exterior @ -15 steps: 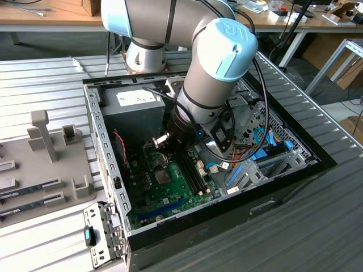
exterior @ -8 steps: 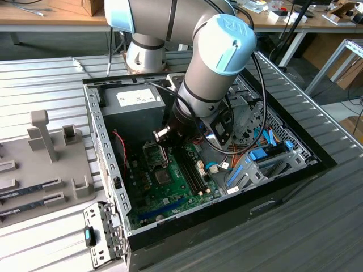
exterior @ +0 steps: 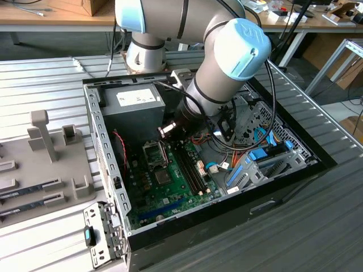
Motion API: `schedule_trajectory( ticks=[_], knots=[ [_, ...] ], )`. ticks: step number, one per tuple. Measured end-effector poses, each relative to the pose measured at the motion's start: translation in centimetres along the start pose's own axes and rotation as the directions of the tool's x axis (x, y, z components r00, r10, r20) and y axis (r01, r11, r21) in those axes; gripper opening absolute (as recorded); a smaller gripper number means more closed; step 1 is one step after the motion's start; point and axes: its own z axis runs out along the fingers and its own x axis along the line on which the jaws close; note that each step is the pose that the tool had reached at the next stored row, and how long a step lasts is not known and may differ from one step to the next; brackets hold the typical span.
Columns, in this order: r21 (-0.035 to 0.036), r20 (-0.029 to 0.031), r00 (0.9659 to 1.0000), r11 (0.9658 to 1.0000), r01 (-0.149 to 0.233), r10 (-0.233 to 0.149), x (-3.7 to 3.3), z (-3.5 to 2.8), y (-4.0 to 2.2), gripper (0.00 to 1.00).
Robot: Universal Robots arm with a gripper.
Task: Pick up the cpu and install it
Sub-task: 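Close the cpu cover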
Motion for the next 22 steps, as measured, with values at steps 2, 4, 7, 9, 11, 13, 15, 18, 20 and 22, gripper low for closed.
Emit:
schedule_trajectory(
  ticks=[2,4,7,9,11,13,15,18,20,22],
  knots=[
    [-0.0062,-0.0064,0.9996,0.9997,0.026,-0.026,-0.05,0.03,-0.01,0.11],
    [-0.0113,-0.0147,0.9982,0.9982,0.058,-0.059,-0.07,0.05,-0.02,0.11],
    [-0.0319,-0.0260,0.9938,0.9937,0.107,-0.108,-0.37,0.05,-0.06,0.11],
    [-0.0647,-0.0224,0.9927,0.9910,0.117,-0.119,-0.72,0.02,-0.10,0.11],
    [-0.1017,-0.0186,0.9907,0.9860,0.132,-0.135,-0.97,0.00,-0.12,0.11],
    [-0.1059,-0.0252,0.9858,0.9810,0.163,-0.166,-0.98,0.04,-0.12,0.11],
    [-0.1061,-0.0376,0.9758,0.9718,0.211,-0.216,-0.98,0.10,-0.14,0.11],
    [-0.1097,-0.0594,0.9512,0.9491,0.295,-0.303,-1.10,0.24,-0.20,0.11],
    [-0.1131,-0.0645,0.9433,0.9415,0.317,-0.326,-1.23,0.27,-0.22,0.11],
    [-0.1207,-0.0680,0.9347,0.9329,0.339,-0.349,-1.48,0.27,-0.26,0.11]
  ],
)
